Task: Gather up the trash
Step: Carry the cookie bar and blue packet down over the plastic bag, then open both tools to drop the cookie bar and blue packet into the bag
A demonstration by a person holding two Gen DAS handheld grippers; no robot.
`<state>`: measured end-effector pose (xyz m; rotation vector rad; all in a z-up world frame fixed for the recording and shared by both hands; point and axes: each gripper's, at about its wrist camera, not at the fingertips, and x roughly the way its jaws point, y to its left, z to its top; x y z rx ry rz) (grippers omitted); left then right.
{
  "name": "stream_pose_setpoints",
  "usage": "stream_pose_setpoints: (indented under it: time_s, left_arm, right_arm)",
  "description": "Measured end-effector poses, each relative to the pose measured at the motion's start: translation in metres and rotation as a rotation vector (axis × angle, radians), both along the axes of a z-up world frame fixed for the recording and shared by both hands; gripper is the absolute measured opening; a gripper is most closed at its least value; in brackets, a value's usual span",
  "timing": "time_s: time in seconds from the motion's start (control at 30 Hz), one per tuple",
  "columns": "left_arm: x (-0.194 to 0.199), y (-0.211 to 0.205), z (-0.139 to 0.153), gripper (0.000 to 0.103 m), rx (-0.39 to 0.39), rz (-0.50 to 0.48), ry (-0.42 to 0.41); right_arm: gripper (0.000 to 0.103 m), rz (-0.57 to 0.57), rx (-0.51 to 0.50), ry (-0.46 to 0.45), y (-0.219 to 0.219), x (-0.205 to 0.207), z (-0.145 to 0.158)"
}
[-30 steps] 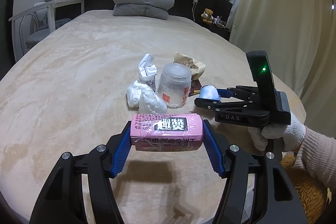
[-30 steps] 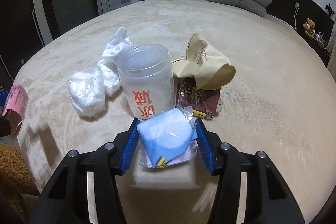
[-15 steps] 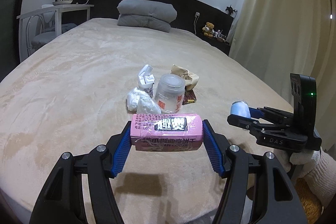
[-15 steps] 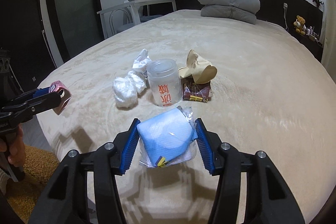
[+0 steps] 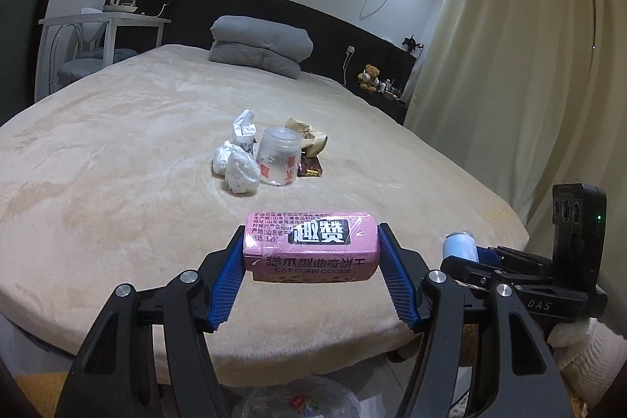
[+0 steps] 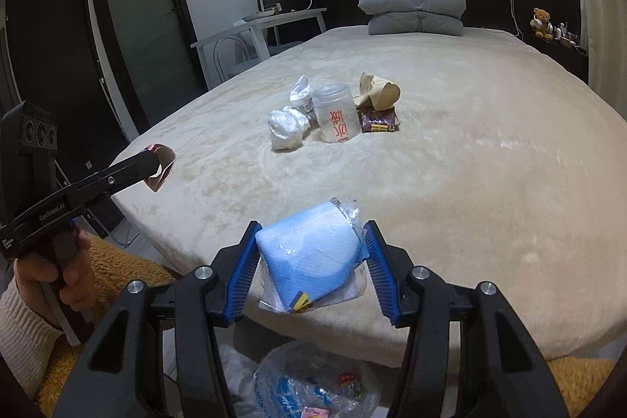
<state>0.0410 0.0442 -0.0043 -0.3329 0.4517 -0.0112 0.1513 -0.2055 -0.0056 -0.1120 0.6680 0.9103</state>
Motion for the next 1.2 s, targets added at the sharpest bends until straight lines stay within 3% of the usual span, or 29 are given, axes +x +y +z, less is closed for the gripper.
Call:
stream_pose_setpoints:
  time_s: [0.1,0.2,0.37,0.47,0.9,1.13,1.2]
  left_arm:
    - [-0.017,-0.012,-0.005,0.063,-0.007,-0.01,0.006]
    - [-0.029,-0.019,-0.015,0.063,-0.084,-0.038,0.034]
    - [-0.039,-0.04,-0.032,0.063,-0.108,-0.078,0.085]
    - [-0.036,-0.05,-0.045,0.063,-0.086,-0.08,0.151]
    - [-0.007,-0.069,-0.117,0.063,-0.203,-0.146,0.455]
    - [0.011,-0.061,-0.159,0.063,-0.301,-0.131,0.621]
    - [0.017,-0.061,-0.171,0.063,-0.294,-0.118,0.682]
  right_arm:
    - [0.053,-0.007,0.01,0.027,-0.015,-0.017,-0.007]
    - [0.053,-0.01,0.018,0.057,-0.028,-0.031,-0.012]
    - [0.053,-0.018,0.02,0.132,-0.043,-0.041,-0.025]
    - [0.053,-0.036,0.016,0.214,-0.049,-0.037,-0.038]
    - [0.053,-0.109,-0.043,0.65,-0.048,-0.006,-0.118]
    - [0.053,-0.13,-0.117,0.767,-0.03,0.008,-0.148]
    - [0.053,-0.172,-0.172,0.728,-0.026,0.008,-0.151]
